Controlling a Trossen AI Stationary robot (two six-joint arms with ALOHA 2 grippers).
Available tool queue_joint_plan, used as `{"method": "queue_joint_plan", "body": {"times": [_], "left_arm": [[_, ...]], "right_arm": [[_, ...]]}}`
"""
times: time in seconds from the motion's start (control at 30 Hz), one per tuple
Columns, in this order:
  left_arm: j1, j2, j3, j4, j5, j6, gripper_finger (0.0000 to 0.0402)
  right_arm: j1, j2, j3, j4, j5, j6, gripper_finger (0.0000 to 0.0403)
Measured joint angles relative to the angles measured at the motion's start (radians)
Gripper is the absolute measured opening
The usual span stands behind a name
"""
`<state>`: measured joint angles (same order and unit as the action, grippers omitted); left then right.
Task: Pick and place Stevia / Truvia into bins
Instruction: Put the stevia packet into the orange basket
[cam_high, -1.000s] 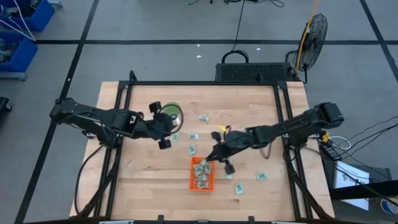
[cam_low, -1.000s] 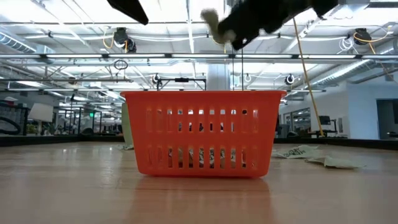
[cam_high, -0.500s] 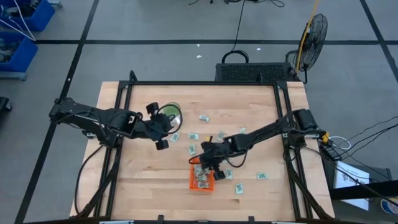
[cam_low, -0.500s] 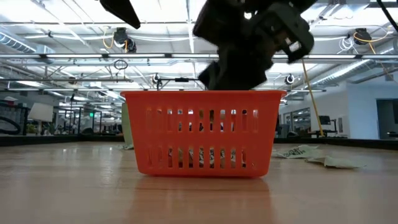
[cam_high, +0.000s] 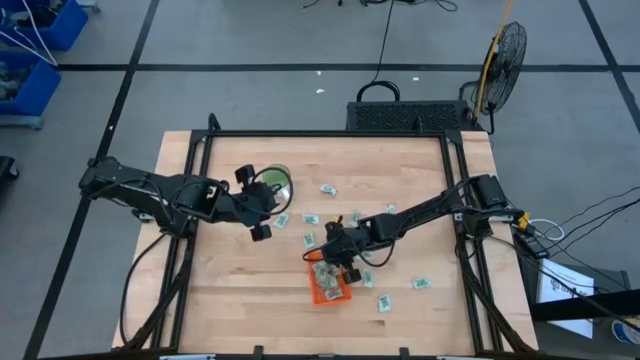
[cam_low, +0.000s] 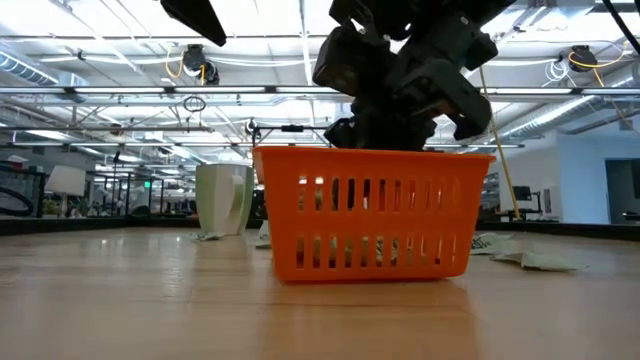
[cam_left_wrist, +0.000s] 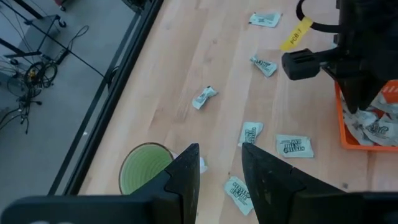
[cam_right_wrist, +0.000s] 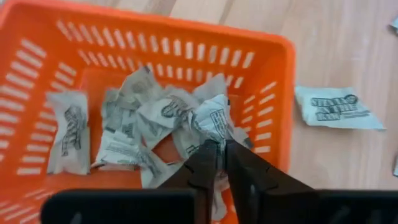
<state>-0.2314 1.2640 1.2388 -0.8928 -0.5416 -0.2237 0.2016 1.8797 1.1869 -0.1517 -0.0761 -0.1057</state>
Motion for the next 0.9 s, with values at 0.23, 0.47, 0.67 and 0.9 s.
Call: {"method": "queue_joint_plan", "body": {"times": [0.23,0.47,0.67,0.9], "left_arm": [[0.0,0.0,0.0,0.0,0.0,-0.016,0.0127],[0.001,0.0,0.0,-0.002,0.001,-0.018,0.0127],[0.001,0.0,0.0,-0.002,0.003,-0.023,0.0127],[0.001,0.0,0.0,0.001,0.009,-0.023,0.0127]], "right_arm": [[0.002,-0.015,0.0,0.035,-0.002,-0.03,0.0085],[0.003,-0.146,-0.001,-0.05,-0.001,-0.056,0.0094],[0.003,-0.306,-0.036,-0.208,0.002,0.115,0.009],[0.003,-0.455,-0.282,-0.166,0.003,0.267,0.0107]]}}
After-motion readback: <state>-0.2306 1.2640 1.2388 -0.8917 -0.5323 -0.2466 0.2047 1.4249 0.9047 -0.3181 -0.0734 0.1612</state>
